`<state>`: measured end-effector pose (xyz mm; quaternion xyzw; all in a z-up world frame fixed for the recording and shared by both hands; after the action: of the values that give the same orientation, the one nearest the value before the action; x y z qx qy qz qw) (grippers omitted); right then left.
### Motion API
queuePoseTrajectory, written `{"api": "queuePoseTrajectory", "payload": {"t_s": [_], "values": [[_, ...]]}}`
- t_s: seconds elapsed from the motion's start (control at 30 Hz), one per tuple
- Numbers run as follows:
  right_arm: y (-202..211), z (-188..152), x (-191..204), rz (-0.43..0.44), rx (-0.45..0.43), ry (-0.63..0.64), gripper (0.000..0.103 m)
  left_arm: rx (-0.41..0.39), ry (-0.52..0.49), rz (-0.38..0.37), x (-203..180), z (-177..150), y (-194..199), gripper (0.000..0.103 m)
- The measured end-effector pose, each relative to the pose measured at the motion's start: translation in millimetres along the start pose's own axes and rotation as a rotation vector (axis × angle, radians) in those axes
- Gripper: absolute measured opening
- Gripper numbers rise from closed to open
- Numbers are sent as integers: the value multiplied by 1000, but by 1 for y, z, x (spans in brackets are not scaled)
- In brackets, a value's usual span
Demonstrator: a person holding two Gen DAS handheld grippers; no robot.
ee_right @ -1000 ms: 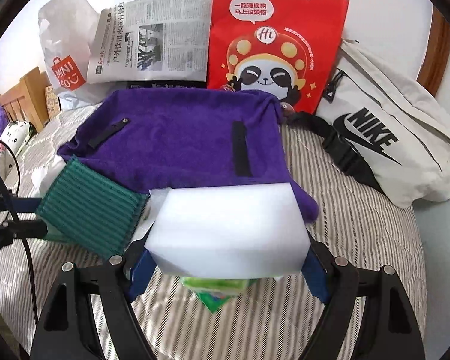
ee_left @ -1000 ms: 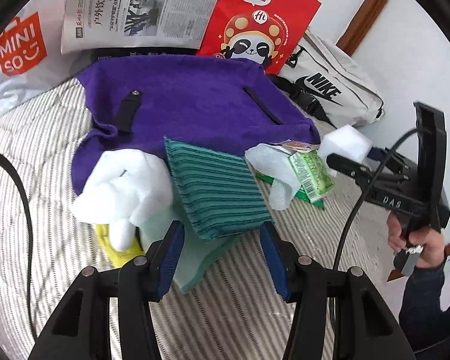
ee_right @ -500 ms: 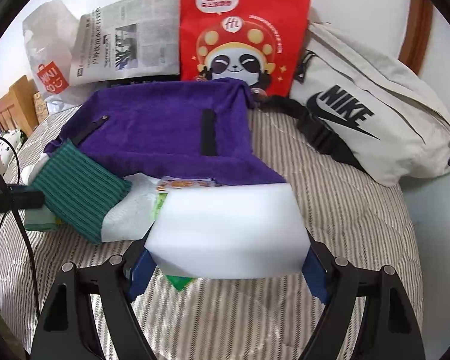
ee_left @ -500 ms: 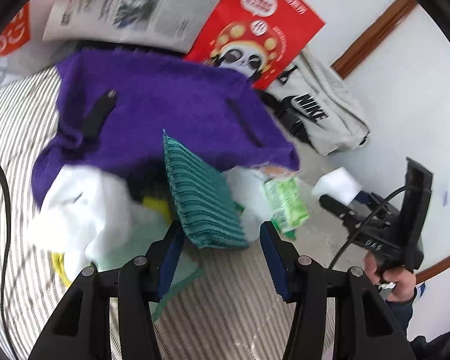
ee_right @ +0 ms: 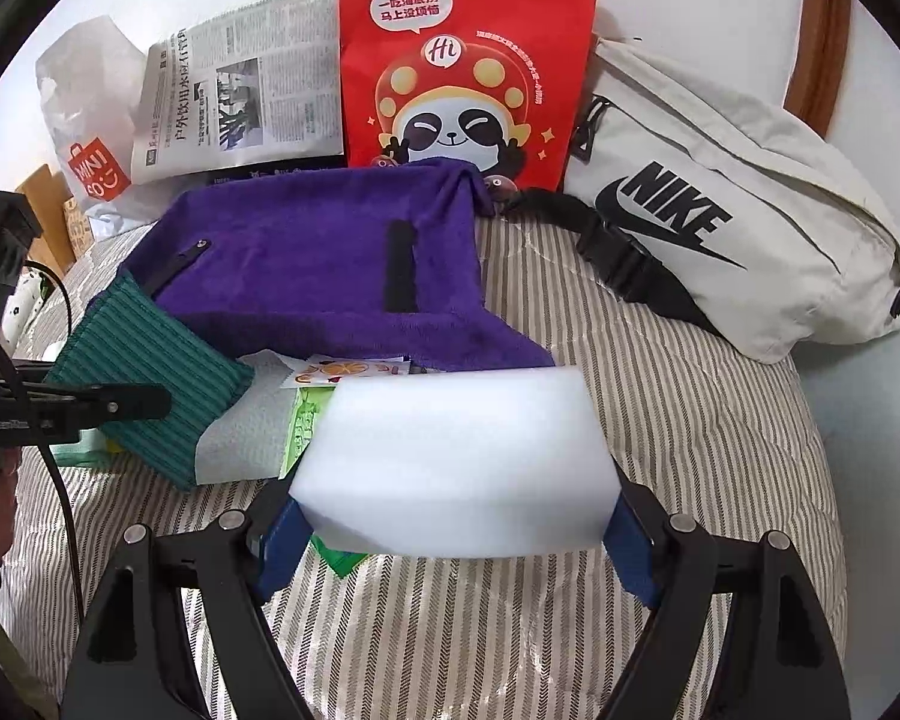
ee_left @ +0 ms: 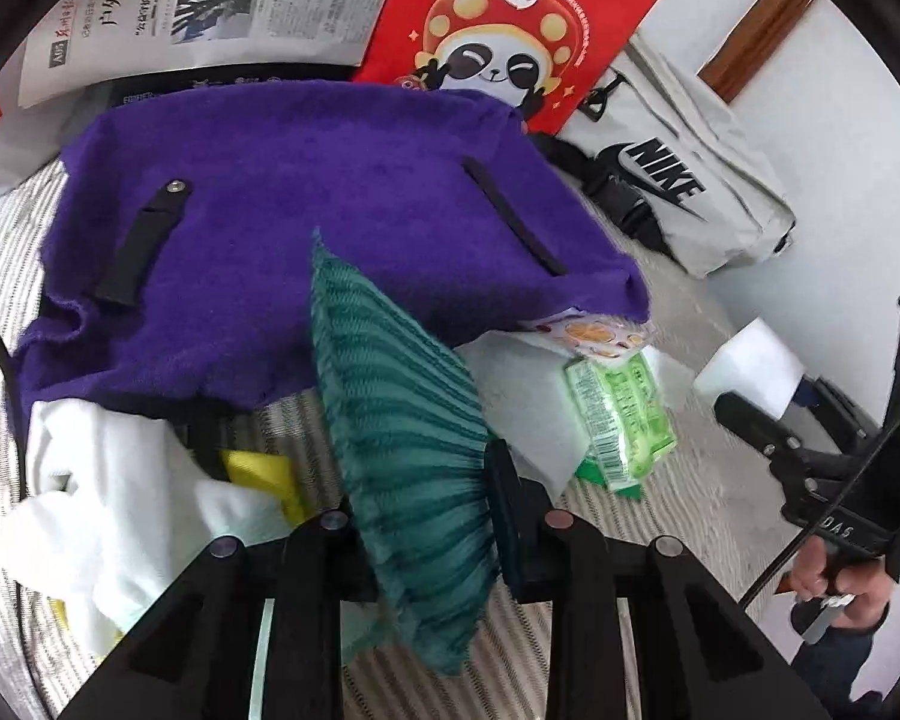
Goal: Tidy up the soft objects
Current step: 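Grasp and lift the green striped cloth with the left gripper while the right gripper holds the sponge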
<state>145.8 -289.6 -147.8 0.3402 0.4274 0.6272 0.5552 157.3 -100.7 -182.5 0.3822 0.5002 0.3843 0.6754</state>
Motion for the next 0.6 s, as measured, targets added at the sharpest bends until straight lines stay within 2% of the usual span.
{"api": "queuePoseTrajectory", "payload": {"t_s": [0.27, 0.6], "values": [[-6, -9, 5, 34, 12, -21, 82, -22, -16, -24, 0, -4, 12, 21], [-3, -8, 26, 54, 10, 2, 82, -68, -34, -23, 4, -14, 40, 20]]}}
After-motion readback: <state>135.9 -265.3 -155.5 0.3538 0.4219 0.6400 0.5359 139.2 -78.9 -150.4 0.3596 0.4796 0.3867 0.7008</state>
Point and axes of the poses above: each gripper's, at about its wrist camera, not at the fingertips, and y roughly against the way its jaws point, x to its left, z to its top, the point moved 10 cm from there along -y, roughly the way its jaws point, and after that the axes turned 15 degrees about x, right-handed, at the moved point
